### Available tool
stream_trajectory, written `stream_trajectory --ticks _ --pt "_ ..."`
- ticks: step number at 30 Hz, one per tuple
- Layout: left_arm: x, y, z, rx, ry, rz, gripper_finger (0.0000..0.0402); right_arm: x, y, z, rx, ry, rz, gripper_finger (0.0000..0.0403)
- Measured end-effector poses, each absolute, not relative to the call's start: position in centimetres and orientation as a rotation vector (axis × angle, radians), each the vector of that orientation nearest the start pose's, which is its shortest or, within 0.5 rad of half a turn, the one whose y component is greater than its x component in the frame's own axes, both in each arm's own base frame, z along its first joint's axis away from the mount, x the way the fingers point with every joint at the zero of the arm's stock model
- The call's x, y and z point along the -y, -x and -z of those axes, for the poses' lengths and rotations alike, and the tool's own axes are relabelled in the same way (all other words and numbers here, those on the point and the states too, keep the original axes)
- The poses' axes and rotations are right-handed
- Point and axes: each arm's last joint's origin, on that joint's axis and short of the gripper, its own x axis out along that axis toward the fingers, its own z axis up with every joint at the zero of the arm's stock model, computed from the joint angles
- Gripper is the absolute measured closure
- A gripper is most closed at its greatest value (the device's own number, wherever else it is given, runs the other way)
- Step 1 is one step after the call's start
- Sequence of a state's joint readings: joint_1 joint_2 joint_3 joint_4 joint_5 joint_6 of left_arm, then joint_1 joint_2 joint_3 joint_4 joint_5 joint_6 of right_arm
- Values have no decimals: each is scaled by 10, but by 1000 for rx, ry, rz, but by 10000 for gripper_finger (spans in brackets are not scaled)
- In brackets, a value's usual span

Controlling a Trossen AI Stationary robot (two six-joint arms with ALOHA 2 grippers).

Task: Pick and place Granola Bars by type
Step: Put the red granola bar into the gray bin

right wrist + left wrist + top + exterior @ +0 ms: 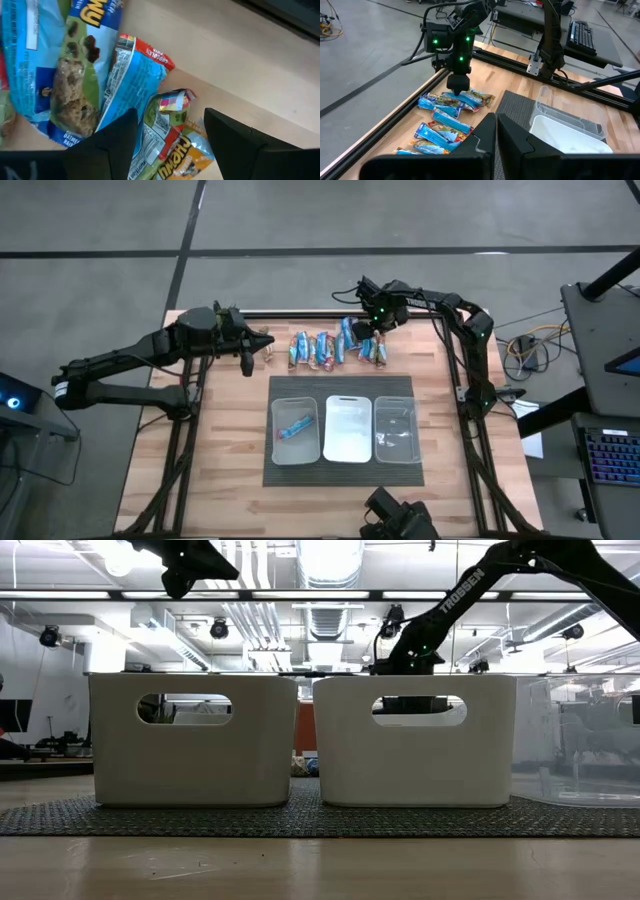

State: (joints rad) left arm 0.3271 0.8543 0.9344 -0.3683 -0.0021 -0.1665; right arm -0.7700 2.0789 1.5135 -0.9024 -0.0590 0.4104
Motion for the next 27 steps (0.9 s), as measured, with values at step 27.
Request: stream_trajectory --ticks 27 --pt "-57 -169 -355 -255 228 -352 401 274 -285 -156 -1279 -937 864 184"
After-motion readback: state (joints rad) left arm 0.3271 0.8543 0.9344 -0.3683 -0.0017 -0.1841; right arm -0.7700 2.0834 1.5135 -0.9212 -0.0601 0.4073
